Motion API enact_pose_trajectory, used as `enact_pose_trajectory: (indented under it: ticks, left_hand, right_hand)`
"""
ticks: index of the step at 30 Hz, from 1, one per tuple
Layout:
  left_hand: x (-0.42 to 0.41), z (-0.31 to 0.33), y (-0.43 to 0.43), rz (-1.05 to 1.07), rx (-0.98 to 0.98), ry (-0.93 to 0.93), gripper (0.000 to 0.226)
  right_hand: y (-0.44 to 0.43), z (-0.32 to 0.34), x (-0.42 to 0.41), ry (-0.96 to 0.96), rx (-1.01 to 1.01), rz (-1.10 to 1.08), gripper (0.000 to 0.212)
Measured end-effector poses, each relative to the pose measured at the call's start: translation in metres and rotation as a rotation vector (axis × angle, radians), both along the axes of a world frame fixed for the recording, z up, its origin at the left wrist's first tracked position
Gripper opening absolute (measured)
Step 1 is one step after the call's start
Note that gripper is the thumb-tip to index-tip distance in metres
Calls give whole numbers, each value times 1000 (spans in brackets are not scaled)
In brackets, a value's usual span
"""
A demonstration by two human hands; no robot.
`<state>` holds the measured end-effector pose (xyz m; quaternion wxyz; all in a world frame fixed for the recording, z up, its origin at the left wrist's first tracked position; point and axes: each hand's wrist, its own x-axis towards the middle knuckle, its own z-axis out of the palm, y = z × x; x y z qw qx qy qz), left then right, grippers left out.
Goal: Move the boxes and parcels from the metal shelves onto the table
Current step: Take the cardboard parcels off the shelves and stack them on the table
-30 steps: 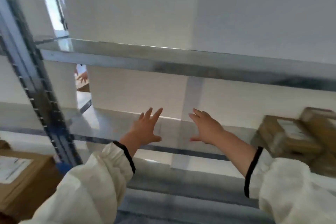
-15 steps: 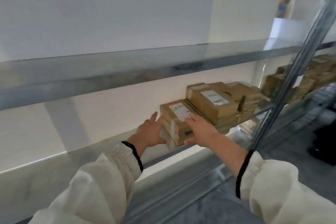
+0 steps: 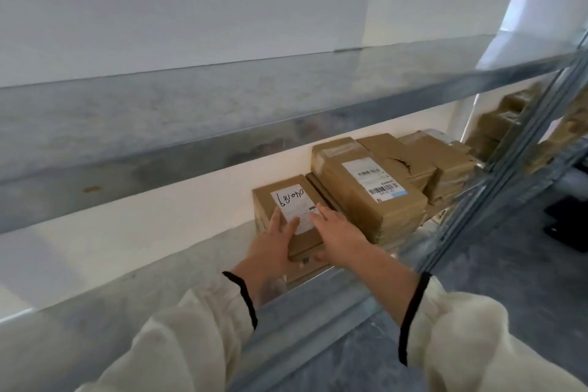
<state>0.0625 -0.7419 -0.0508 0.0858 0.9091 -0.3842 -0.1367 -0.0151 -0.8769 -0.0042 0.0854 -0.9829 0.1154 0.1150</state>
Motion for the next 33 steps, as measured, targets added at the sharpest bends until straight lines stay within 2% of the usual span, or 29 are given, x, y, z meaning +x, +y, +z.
enact_pose_trajectory:
  ticks: [9,13,19,24,33]
  left_hand:
    - [1,5,12,44,-31,112,97]
    - [-7,8,6,103,-40,112,97]
    - [-19,15,36,240,-82,81,102]
    - [-37,30,107,437,-134,4,97]
    - [-129,57,279,831,-160,-5,94]
  right_hand:
    - [-14,-26,20,90,81,63,104]
    - [-14,-25,19,49,74,133,100]
    - [7,-4,20,-51,28,350,94]
    - [68,11,31,-100,71,526,95]
    - [246,26,12,-89,146,928,92]
